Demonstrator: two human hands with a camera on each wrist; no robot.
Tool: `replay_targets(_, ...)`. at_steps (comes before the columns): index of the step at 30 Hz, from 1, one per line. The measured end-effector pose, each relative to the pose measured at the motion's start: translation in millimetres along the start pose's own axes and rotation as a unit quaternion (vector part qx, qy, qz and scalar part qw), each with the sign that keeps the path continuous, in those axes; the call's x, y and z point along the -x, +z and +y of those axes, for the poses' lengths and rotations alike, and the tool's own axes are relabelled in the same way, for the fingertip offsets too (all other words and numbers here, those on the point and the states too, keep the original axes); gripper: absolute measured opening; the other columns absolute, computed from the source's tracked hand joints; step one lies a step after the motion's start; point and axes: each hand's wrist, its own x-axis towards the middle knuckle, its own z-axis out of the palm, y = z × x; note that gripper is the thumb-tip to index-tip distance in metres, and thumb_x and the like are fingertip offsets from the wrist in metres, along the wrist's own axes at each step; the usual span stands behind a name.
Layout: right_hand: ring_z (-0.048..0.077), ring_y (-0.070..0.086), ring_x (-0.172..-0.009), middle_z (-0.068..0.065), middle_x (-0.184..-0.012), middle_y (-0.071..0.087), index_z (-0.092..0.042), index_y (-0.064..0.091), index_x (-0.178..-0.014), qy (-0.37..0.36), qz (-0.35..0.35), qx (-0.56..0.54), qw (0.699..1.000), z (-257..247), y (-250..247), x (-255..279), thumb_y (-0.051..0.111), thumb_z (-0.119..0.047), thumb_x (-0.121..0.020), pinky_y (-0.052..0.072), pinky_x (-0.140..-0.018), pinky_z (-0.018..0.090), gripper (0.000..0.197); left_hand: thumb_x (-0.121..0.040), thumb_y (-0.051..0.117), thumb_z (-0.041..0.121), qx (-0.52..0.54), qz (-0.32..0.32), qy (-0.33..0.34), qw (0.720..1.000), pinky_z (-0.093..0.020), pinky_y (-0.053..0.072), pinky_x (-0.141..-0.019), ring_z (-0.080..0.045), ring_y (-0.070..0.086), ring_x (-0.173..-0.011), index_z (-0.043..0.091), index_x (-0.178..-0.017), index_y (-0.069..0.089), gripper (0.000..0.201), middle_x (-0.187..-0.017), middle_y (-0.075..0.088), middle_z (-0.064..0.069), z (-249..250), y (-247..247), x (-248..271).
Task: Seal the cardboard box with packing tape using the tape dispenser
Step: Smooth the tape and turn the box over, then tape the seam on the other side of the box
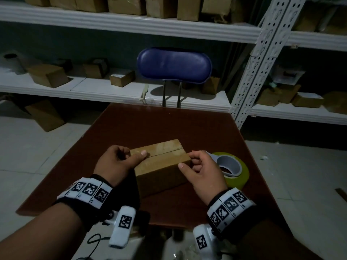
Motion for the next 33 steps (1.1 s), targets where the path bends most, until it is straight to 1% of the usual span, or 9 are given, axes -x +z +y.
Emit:
replay_targets(8,0.008,0.061,-0.088,-0.012,-0.104,0.055,-0.037,0.028,-0.155,0.001,-0.03,0.047,0.998,-8.4,-3.0,4.7,0.079,-0.048,-0.08,0.058,-0.083,0.031,0.091,-0.085,0.067,0.051,0.009,0.046,0.053,0.998,-0.034,0.047,-0.072,-0.015,0.062,-0.09,0.023,-0.098,0.062,0.032,-0.097,0.065,0.004,4.2,4.9,10.0)
replay_targets(13,0.007,0.064,-0.086,-0.012,-0.1,0.058,-0.037,0.018,-0.158,0.009,-0.04,0.043,0.998,-4.7,3.4,5.0,0.082,-0.053,-0.074,0.056,-0.074,0.027,0.107,-0.085,0.074,0.036,0.027,-0.028,0.075,0.996,-0.033,0.049,-0.091,-0.014,0.057,-0.111,0.039,-0.132,0.056,0.05,-0.124,0.058,0.008,-1.8,11.6,9.3)
replay_targets(16,0.007,0.064,-0.083,-0.01,-0.095,0.058,-0.04,0.034,-0.147,-0.008,-0.025,0.037,0.999,0.3,6.1,3.0,0.081,-0.066,-0.064,0.056,-0.071,0.031,0.099,-0.078,0.071,0.055,-0.005,-0.021,0.063,0.998,-0.042,0.049,-0.097,-0.019,0.058,-0.112,0.048,-0.136,0.05,0.061,-0.129,0.056,-0.002,-5.5,10.5,3.2)
replay_targets(19,0.007,0.061,-0.077,-0.008,-0.091,0.057,-0.04,0.044,-0.12,-0.01,-0.008,0.022,1.0,3.6,7.2,1.9,0.079,-0.07,-0.057,0.055,-0.068,0.029,0.078,-0.083,0.066,0.056,-0.037,0.005,0.037,0.999,-0.034,0.047,-0.089,-0.022,0.058,-0.114,0.03,-0.14,0.049,0.064,-0.133,0.056,-0.007,-3.9,10.8,1.3)
replay_targets(21,0.006,0.057,-0.071,-0.007,-0.088,0.056,-0.04,0.045,-0.11,-0.012,-0.008,0.02,1.0,5.4,7.4,1.8,0.075,-0.069,-0.064,0.049,-0.063,0.026,0.063,-0.085,0.064,0.056,-0.026,0.008,0.004,1.0,-0.034,0.047,-0.088,-0.024,0.059,-0.115,0.022,-0.14,0.048,0.066,-0.133,0.058,-0.005,-1.3,11.7,3.2)
replay_targets(25,0.008,0.057,-0.065,-0.005,-0.084,0.061,-0.039,0.047,-0.097,-0.032,-0.009,0.034,0.999,8.0,8.4,1.3,0.066,-0.068,-0.078,0.045,-0.058,0.026,0.039,-0.09,0.062,0.049,0.045,-0.003,-0.013,0.999,-0.047,0.056,-0.088,-0.02,0.071,-0.093,0.026,-0.126,0.054,0.044,-0.105,0.072,-0.001,-3.1,16.3,5.5)
replay_targets(27,0.008,0.058,-0.065,-0.005,-0.08,0.062,-0.037,0.05,-0.095,-0.037,-0.01,0.026,0.999,9.5,10.0,1.5,0.066,-0.065,-0.08,0.049,-0.057,0.03,0.036,-0.09,0.065,0.044,0.077,-0.023,0.001,0.997,-0.05,0.053,-0.095,-0.02,0.069,-0.1,0.028,-0.12,0.059,0.034,-0.11,0.071,0.001,-2.5,21.2,9.3)
replay_targets(29,0.012,0.062,-0.065,-0.003,-0.076,0.063,-0.036,0.053,-0.092,-0.042,-0.011,0.012,0.999,9.6,12.1,2.7,0.067,-0.065,-0.079,0.056,-0.061,0.038,0.035,-0.092,0.065,0.032,0.126,-0.055,0.0,0.99,-0.043,0.054,-0.093,-0.02,0.067,-0.105,0.026,-0.121,0.062,0.03,-0.118,0.069,0.0,1.1,26.2,13.9)
replay_targets(33,0.016,0.07,-0.067,0.002,-0.073,0.068,-0.033,0.055,-0.088,-0.036,-0.023,-0.024,0.999,6.7,16.8,6.3,0.07,-0.06,-0.078,0.059,-0.067,0.051,0.032,-0.095,0.058,0.009,0.22,-0.102,-0.026,0.97,-0.018,0.054,-0.064,-0.012,0.067,-0.093,0.02,-0.124,0.059,0.031,-0.111,0.068,0.002,10.6,28.4,20.2)
